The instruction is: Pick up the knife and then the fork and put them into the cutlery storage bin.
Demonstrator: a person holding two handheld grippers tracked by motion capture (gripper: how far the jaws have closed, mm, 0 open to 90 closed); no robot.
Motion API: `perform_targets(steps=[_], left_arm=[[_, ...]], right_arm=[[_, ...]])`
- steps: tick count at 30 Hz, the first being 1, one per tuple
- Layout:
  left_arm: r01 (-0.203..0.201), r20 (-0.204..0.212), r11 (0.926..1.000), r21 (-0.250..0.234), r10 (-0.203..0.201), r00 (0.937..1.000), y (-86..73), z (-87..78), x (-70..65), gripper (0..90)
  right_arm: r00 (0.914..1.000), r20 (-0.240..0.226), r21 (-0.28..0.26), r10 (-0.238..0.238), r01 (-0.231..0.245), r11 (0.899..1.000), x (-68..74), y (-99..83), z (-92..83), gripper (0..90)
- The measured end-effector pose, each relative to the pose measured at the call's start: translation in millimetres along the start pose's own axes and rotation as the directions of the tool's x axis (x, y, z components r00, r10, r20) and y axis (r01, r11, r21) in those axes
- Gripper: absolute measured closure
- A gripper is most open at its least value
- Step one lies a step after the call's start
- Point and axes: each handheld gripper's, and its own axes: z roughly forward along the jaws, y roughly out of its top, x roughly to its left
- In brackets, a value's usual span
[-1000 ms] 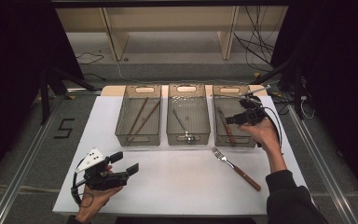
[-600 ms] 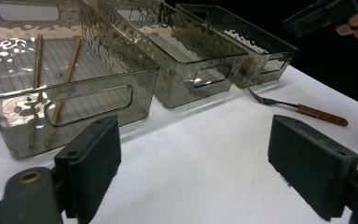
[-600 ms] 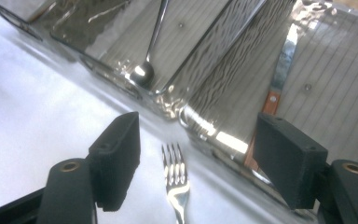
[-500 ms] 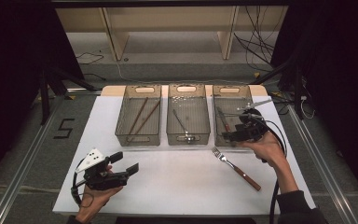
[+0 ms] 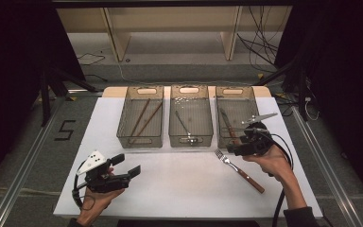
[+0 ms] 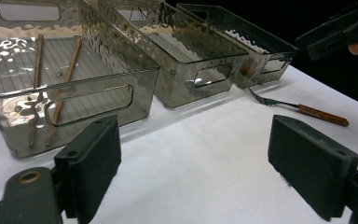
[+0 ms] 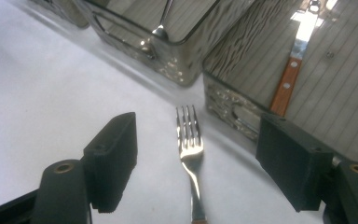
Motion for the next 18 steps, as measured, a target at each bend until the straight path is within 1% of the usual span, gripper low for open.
perform_targets(steps=[8,11,18], left_arm=[[-0.003,0.002,1.0000,-0.002,0.003,1.0000,0.3,-0.4,0.3,16.7],[-0.004,0.004,1.0000,-0.002,0.004,1.0000,0.4,-0.5,0.1,16.7],[-0.002,0.003,1.0000,-0.004,0.002,1.0000,0.3,-0.7,0.1,16.7]], right_arm=[[0.9999,0.003,0.023,-0.014,0.014,1.000,7.0,-10.8,0.5,27.8],[0.9998,-0.001,0.032,-0.022,0.022,0.999,8.6,-14.2,1.5,27.3],[0.9994,0.005,0.063,-0.034,0.033,0.997,10.4,-20.0,2.7,26.6]])
